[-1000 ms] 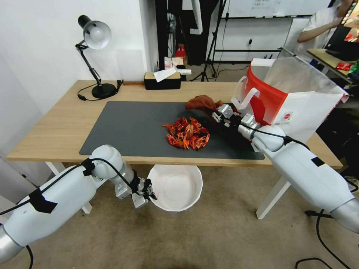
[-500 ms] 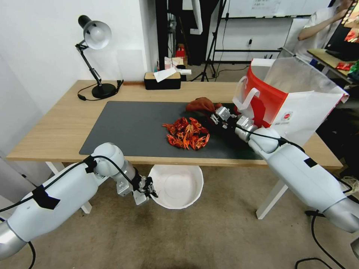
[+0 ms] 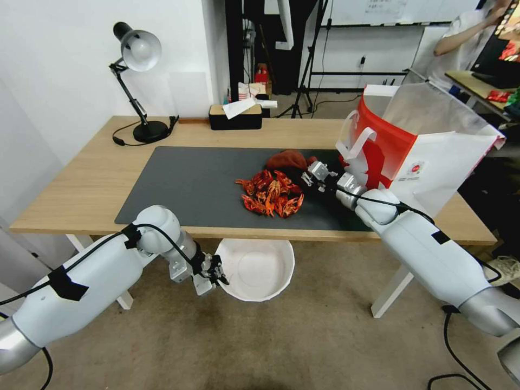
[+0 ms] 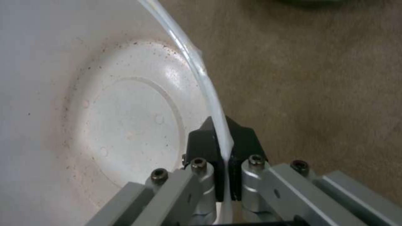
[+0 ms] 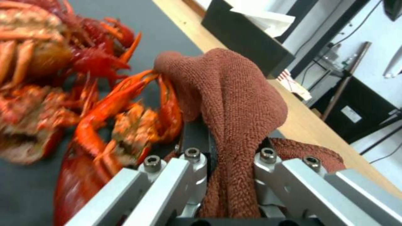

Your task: Sweep shrimp from table into container with towel, then put container into takeout bag.

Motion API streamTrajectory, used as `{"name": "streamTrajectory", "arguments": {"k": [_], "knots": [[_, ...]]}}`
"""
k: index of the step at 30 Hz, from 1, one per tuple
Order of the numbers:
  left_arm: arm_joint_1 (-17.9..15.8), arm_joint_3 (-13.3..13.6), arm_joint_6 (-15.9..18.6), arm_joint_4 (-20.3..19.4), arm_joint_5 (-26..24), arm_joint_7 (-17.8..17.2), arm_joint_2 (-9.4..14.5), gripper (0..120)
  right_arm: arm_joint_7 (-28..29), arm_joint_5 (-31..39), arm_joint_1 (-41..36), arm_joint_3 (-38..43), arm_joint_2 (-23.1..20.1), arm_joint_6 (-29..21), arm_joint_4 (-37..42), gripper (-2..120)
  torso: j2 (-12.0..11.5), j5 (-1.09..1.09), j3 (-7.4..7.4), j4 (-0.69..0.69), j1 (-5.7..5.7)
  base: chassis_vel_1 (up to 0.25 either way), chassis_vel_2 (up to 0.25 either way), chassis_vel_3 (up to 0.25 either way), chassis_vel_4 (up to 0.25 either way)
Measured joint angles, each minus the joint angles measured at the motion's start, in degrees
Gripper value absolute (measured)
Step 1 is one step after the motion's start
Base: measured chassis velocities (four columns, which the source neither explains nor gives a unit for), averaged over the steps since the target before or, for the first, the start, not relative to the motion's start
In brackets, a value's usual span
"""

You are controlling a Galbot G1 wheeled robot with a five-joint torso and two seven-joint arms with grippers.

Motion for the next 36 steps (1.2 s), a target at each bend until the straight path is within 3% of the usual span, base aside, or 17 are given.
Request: {"name": "streamTrajectory", "arguments": {"k": [10, 16, 24, 28, 30, 36], "knots": [[-0.25, -0.21, -0.03, -0.41, -0.17, -0.24, 0.3, 0, -2.48, 0.23, -1.2, -0.51, -1.85, 0.8, 1.61, 6, 0.0, 0.0, 0.0, 0.0, 0.0, 0.0, 0.0, 0.0, 0.0], [-0.8, 0.97, 0.11, -0.04, -0.17, -0.22, 0.03, 0, -2.46, 0.36, -2.95, -0.52, -2.43, 0.78, 3.2, 6, 0.0, 0.0, 0.0, -0.01, 0.0, 0.0, 0.0, 0.0, 0.0], [-3.83, 4.81, 1.22, 1.9, -0.14, 0.11, -1.03, 0, -2.13, 0.36, -4.03, -0.14, -2.96, 0.41, 4.26, 6, 0.0, 0.01, 0.0, 0.02, 0.0, 0.0, 0.0, 0.0, 0.0], [-7.29, 6.22, 2.22, 2.72, -2.09, 0.72, -1.85, 0, -2.08, 0.53, -4.48, -0.07, -3.64, 0.1, 5.23, 6, 0.0, 0.01, 0.0, 0.0, 0.0, 0.0, 0.0, 0.0, 0.0], [-9.99, 8.38, 3.31, 2.67, -4.21, 1.88, -2.01, 0, -2.02, 0.63, -4.97, 0.16, -4.14, -0.35, 6.09, 6, 0.0, 0.01, 0.0, -0.01, 0.0, 0.0, 0.0, 0.0, 0.0], [-11.25, 11.04, 4.61, 2.51, -6.1, 2.07, -2.9, 0, -1.95, 0.78, -6.48, 1.06, -4.89, -0.8, 7.93, 6, 0.0, 0.0, 0.0, 0.01, 0.0, 0.0, 0.0, 0.0, 0.0]]}}
